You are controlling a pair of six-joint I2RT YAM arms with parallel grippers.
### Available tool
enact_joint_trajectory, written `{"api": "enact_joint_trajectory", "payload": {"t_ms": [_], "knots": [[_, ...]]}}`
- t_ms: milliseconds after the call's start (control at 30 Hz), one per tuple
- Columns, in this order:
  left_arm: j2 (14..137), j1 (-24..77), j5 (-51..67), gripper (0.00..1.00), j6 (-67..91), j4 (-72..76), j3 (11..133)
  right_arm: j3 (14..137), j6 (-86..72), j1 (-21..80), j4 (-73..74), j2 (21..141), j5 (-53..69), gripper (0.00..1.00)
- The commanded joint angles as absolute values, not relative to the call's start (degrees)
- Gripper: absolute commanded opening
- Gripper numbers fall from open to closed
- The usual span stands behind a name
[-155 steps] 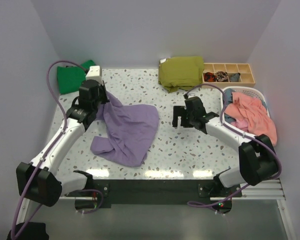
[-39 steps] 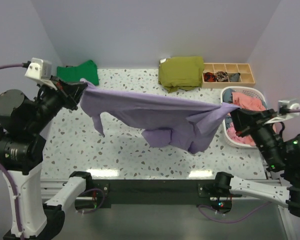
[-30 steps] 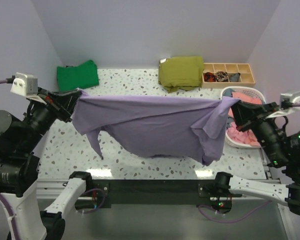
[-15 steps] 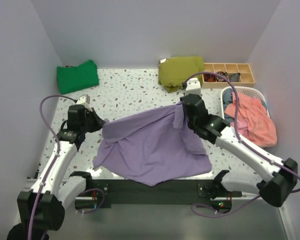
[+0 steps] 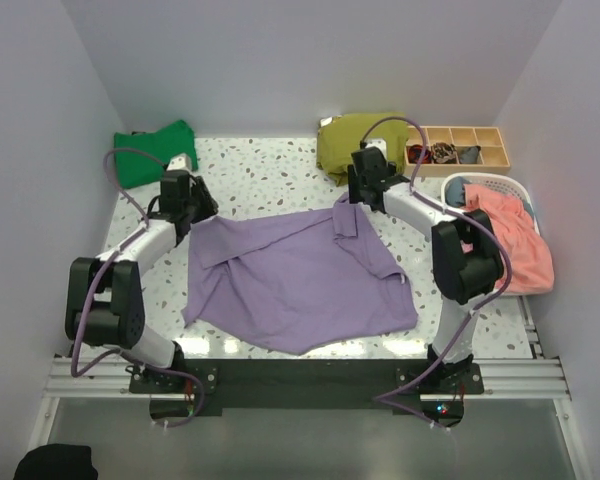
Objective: Fold and stack the t-shirts
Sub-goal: Flatten out the tshirt
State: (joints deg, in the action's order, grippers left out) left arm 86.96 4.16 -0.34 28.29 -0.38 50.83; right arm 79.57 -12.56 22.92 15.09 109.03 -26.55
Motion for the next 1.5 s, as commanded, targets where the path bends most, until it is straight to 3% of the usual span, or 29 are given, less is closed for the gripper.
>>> {"api": "enact_joint_trajectory", "payload": {"t_ms": [0,67,333,533,733,833,933,1233,1467], "knots": [[88.59,3.69,-2.28,1.00,25.85,4.93,56.07,83.24,-12.83,21.19,12.92,106.71,-31.97,0.84],[87.81,3.69,-2.55,1.00,25.84,3.17,56.08,82.88,-11.87,20.74,13.88,105.21,-31.12,0.84],[81.04,6.85,5.89,1.00,27.51,2.04,49.66,77.26,-18.27,20.92,17.06,100.90,-8.64,0.77],[79.28,10.98,3.96,1.00,28.39,0.09,43.87,74.10,-20.57,21.53,16.35,101.34,-4.58,0.75],[81.12,16.08,0.80,0.96,28.04,-3.77,41.83,72.07,-21.36,22.06,16.08,101.25,-4.22,0.75],[82.26,16.26,-1.66,0.86,27.60,-5.97,42.54,71.19,-21.18,22.15,16.00,100.73,-4.31,0.75],[82.79,16.35,-3.51,0.95,27.34,-8.52,43.06,70.40,-21.09,22.06,15.82,100.02,-4.31,0.75],[80.86,19.42,-10.44,0.96,24.09,-13.80,42.19,70.22,-21.71,22.15,15.73,100.89,-4.13,0.75],[82.70,20.74,-14.94,0.82,22.24,-10.73,40.43,70.40,-21.80,22.15,14.86,102.48,-4.04,0.74]]}}
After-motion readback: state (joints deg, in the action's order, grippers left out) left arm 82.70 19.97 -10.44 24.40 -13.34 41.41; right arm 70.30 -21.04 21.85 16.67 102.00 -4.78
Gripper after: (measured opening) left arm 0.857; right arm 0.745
